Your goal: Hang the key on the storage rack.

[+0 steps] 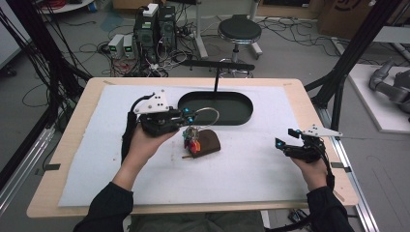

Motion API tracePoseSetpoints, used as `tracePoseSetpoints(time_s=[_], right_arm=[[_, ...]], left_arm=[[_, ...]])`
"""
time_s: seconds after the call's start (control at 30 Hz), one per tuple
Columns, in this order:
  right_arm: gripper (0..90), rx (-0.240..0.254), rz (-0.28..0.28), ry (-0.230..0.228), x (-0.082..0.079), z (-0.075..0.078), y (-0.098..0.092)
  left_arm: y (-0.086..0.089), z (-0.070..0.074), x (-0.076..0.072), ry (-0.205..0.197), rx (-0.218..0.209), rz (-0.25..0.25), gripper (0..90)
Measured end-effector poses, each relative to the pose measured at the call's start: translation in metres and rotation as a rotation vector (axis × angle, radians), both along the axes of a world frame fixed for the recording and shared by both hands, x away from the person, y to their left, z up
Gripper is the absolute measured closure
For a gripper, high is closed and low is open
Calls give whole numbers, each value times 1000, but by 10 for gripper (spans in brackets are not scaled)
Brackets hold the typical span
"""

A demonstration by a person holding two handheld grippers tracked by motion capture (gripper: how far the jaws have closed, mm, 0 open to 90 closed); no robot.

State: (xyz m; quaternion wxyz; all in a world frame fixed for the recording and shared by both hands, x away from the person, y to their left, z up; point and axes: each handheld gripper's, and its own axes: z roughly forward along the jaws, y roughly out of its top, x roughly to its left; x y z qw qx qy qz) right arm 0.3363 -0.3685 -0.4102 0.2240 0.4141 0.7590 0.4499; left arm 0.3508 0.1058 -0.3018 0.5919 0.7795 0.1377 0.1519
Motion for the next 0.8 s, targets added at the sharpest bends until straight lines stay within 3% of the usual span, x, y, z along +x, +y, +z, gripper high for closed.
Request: tracePoseSetpoints(time_s=[0.47, 0.8], right_arm=[[273, 0, -2, 1, 0, 0, 0], [273, 3, 1, 1, 1, 0, 0]], left_arm=[[6, 10, 26, -11, -8, 91, 864], [1, 20, 50, -21, 37, 150, 864]])
